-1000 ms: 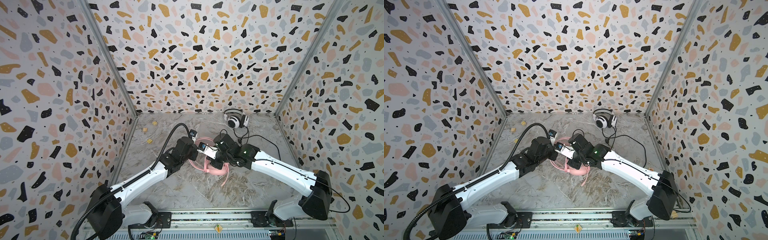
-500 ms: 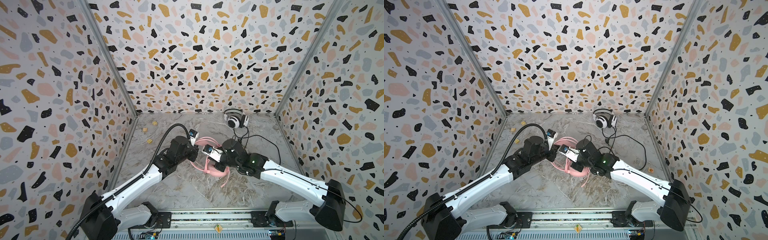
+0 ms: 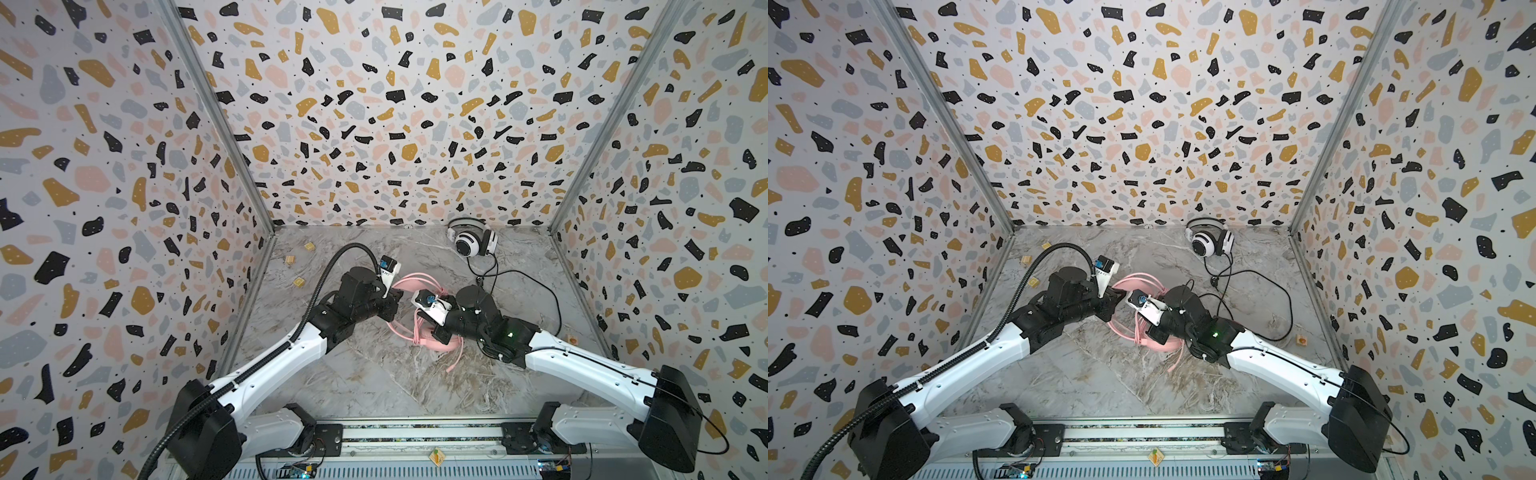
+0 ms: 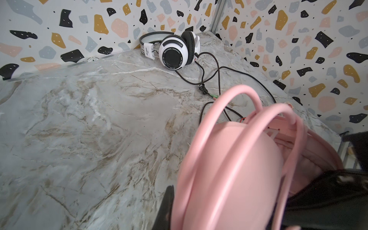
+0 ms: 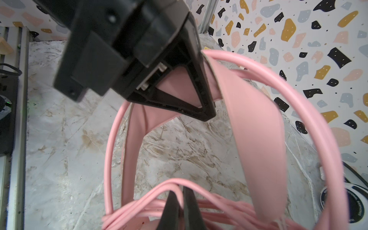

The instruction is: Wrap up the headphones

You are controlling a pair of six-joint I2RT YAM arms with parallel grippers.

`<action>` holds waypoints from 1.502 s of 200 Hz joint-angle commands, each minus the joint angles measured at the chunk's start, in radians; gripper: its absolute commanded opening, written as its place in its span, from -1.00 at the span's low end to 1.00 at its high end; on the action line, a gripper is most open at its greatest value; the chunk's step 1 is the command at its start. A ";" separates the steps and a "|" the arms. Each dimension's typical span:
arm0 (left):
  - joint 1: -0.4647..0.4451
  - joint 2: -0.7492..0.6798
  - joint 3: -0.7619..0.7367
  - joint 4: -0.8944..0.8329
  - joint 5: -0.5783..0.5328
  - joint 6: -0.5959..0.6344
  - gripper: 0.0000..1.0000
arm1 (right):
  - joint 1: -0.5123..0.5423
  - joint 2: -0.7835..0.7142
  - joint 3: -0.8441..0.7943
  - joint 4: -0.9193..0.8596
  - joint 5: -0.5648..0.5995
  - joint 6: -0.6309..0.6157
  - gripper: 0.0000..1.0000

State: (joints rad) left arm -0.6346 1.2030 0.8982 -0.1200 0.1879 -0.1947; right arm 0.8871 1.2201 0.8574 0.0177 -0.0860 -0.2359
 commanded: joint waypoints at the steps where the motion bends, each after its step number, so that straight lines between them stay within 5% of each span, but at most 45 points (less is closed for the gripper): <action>1: -0.016 -0.028 0.021 0.028 0.255 -0.054 -1.00 | -0.048 -0.016 0.019 0.265 0.016 0.042 -0.87; 68: 0.100 -0.046 0.013 0.037 0.284 -0.089 -1.00 | -0.091 -0.105 0.011 0.114 -0.027 0.121 -0.35; 105: 0.136 -0.043 0.021 0.065 0.318 -0.121 -1.00 | -0.103 -0.109 0.021 0.088 -0.044 0.147 -0.36; 150: 0.150 -0.041 0.036 0.067 0.323 -0.144 -1.00 | -0.122 -0.081 0.005 0.105 -0.099 0.188 -0.62; 204: 0.181 -0.026 0.014 0.060 0.276 -0.163 -1.00 | -0.131 -0.104 -0.007 0.070 -0.108 0.232 -0.58; 256: 0.201 -0.003 -0.011 0.136 0.277 -0.189 -1.00 | -0.138 -0.316 -0.090 0.024 -0.079 0.411 -0.47; 300: 0.215 -0.008 -0.051 0.161 0.160 -0.206 -1.00 | -0.200 -0.531 -0.246 -0.117 0.056 0.647 -0.44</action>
State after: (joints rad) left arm -0.4290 1.2152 0.8646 -0.0837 0.3996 -0.3573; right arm 0.7177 0.7830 0.6987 0.0261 -0.1246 0.2291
